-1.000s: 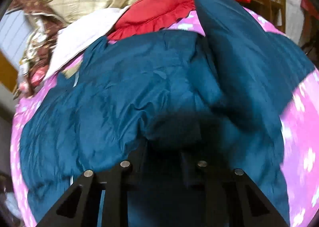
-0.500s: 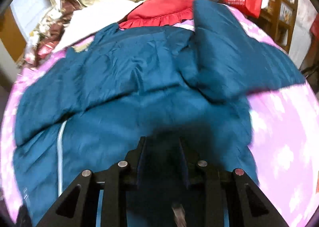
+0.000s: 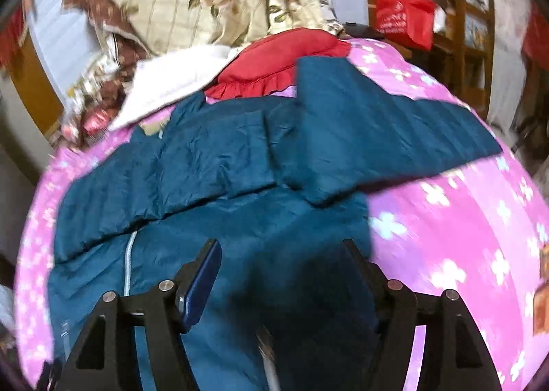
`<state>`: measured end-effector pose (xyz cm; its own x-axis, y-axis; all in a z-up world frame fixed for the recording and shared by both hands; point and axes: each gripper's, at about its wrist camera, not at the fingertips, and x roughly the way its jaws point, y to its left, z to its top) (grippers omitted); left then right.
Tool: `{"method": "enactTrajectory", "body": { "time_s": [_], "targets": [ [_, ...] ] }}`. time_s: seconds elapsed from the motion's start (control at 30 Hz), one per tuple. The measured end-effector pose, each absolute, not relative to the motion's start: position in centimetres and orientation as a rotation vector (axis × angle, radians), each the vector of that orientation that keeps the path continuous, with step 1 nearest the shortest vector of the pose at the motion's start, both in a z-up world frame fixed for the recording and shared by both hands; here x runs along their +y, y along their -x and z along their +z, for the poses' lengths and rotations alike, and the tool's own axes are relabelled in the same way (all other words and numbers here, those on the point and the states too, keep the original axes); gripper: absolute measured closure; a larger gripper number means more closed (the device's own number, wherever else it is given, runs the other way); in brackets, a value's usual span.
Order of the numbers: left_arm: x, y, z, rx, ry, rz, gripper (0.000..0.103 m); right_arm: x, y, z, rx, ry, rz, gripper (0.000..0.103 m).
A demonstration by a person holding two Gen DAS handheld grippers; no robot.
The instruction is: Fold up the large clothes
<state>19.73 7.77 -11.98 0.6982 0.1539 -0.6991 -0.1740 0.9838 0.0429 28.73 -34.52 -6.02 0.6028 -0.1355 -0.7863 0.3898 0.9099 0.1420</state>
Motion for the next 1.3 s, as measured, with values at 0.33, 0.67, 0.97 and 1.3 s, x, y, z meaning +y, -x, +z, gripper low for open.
{"method": "enactTrajectory", "body": {
  "time_s": [0.33,0.67,0.97,1.3],
  "targets": [
    [8.4,-21.0,-13.3,0.843,0.078,0.149,0.047,-30.1,-43.6,-9.8,0.949,-0.185,-0.387,0.035],
    [7.6,-21.2,-13.4,0.850,0.021,0.185,0.042,-32.4,-37.3,-13.0,1.083,-0.318,-0.207,0.035],
    [8.4,-20.9,-13.5,0.854,0.065,0.182,0.037,-46.4,-23.7,-9.2,0.813,-0.707,-0.207,0.035],
    [9.2,-21.6,-14.0,0.882,0.123,0.189,0.023,-58.5,-24.4,-15.3,0.708,-1.091,-0.304,0.039]
  ]
}}
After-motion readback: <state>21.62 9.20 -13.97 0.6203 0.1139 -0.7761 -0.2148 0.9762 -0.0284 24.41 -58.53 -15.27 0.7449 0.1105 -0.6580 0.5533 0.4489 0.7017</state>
